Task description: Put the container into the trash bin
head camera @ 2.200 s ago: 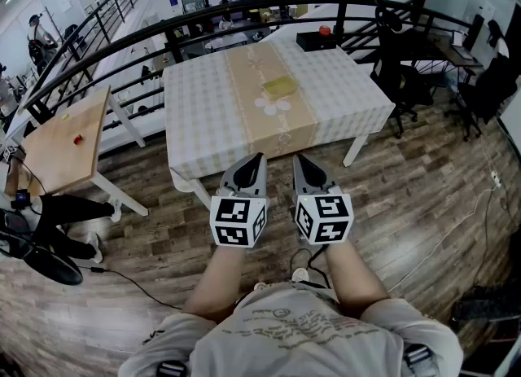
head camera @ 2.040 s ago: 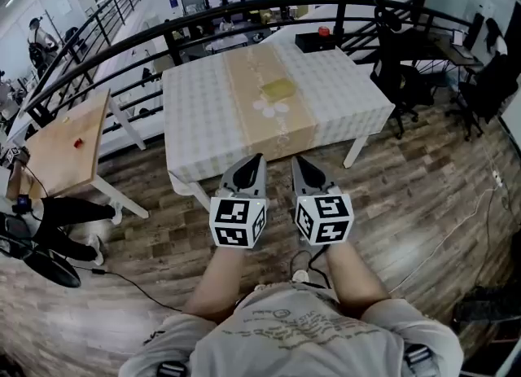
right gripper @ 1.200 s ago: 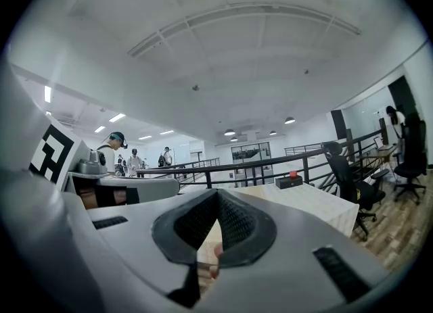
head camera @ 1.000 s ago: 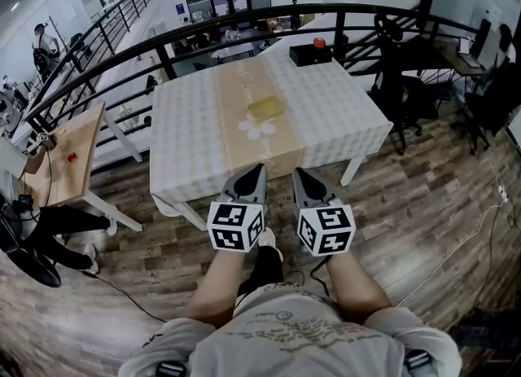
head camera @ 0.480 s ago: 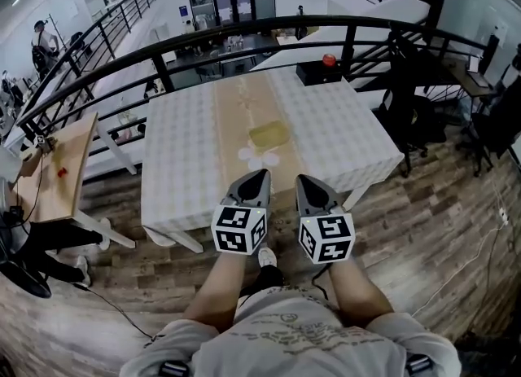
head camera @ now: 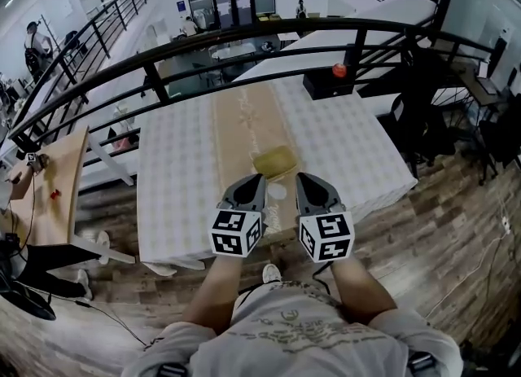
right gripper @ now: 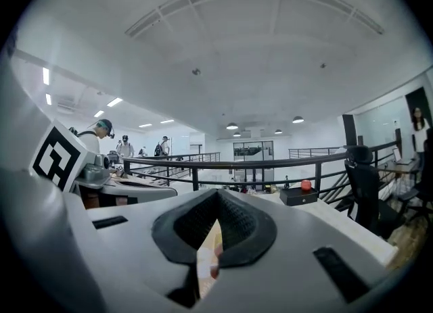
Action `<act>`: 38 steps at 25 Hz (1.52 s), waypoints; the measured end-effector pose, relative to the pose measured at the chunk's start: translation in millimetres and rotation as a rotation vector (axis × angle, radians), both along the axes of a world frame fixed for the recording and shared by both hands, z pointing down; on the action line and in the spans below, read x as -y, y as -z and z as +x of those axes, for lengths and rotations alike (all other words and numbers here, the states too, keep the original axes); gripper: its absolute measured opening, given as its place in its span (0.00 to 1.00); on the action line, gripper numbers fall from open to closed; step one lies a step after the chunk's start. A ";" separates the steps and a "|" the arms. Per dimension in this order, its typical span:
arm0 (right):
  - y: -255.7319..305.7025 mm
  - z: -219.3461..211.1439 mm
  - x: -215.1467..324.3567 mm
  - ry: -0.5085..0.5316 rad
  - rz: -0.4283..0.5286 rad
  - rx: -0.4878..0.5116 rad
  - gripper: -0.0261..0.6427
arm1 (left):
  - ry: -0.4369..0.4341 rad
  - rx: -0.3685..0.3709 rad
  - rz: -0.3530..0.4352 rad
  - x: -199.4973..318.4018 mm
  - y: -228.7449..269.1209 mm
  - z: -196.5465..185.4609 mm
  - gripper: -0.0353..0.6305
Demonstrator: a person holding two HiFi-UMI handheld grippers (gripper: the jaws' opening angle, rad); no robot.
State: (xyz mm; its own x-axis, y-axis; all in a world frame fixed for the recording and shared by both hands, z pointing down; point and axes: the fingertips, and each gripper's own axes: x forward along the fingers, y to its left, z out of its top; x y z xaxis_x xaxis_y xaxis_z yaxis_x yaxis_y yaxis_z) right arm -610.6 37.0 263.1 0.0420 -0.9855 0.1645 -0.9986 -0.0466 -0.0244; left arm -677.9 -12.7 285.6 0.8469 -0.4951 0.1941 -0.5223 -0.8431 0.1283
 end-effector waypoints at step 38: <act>-88.6 144.3 89.4 -0.066 -0.217 0.102 0.02 | -0.471 0.801 0.004 93.1 -250.9 138.1 0.23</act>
State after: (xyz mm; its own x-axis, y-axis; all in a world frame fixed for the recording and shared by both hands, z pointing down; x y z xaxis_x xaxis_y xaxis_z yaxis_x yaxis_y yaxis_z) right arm -466.3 -52.3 351.7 0.0777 -0.9224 0.3783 -0.9861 -0.1269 -0.1069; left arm -539.8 -105.8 536.5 0.5749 -0.1363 0.8068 -0.0573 -0.9903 -0.1264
